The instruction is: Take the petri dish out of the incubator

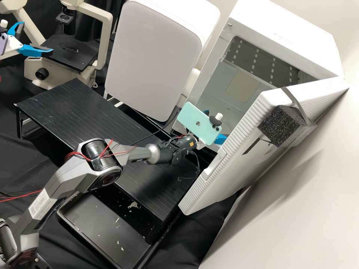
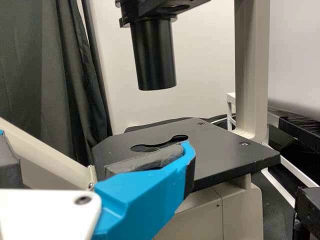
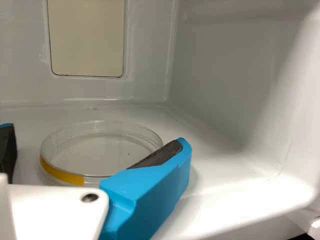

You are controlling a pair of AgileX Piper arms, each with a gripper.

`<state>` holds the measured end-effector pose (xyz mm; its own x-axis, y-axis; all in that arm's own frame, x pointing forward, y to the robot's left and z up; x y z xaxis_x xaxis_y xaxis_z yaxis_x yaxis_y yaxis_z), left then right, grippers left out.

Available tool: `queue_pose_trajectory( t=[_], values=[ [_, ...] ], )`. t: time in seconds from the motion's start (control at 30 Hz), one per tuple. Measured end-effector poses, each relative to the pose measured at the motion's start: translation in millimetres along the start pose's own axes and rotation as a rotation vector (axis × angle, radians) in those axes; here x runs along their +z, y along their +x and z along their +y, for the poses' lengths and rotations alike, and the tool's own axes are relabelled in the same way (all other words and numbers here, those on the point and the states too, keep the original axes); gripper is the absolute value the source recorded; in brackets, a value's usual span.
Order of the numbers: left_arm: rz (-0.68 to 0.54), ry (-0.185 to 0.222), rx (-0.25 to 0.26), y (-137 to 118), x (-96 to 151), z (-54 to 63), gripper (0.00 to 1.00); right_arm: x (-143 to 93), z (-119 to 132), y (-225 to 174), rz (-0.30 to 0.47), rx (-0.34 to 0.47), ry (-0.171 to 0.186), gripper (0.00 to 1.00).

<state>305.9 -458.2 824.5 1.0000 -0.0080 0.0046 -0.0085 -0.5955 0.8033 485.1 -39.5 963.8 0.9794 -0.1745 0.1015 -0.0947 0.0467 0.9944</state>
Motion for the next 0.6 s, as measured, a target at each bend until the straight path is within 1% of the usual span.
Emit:
queue_pose_trajectory(
  t=[0.6],
  values=[
    [0.000,0.000,0.000,0.0,0.0,0.0,1.00,-0.1,-0.6,0.0,0.001,-0.007,-0.009,0.00]
  ],
)
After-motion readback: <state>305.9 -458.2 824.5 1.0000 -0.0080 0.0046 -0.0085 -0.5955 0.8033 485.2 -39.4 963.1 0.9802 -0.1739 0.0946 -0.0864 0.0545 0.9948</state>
